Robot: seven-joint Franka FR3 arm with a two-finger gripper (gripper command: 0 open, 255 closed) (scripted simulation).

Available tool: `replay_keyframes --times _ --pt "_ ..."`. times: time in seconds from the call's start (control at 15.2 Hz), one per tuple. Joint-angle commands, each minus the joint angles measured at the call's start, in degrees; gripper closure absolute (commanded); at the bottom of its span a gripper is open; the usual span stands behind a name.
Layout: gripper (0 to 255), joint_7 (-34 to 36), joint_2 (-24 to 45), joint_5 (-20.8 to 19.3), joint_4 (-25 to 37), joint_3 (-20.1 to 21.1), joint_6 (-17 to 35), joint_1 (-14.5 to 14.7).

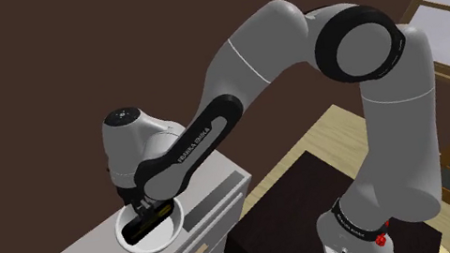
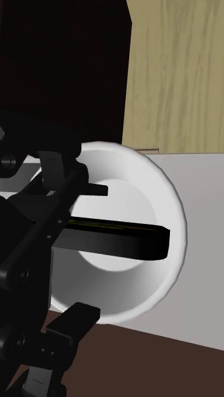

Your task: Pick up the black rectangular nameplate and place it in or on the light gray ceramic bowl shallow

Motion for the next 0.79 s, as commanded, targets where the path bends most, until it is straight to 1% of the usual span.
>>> replay_keyframes --times 0.0,0.2,0.73 --pt "0 -0.5 -1.6 0.8 -0.2 0.7 -1.3 -0.7" --pt "0 -2.1 -5.8 3.2 -0.5 2.5 -5.1 -2.5" --pt "0 -2.1 -5.8 3.2 -0.5 2.5 -5.1 -2.5"
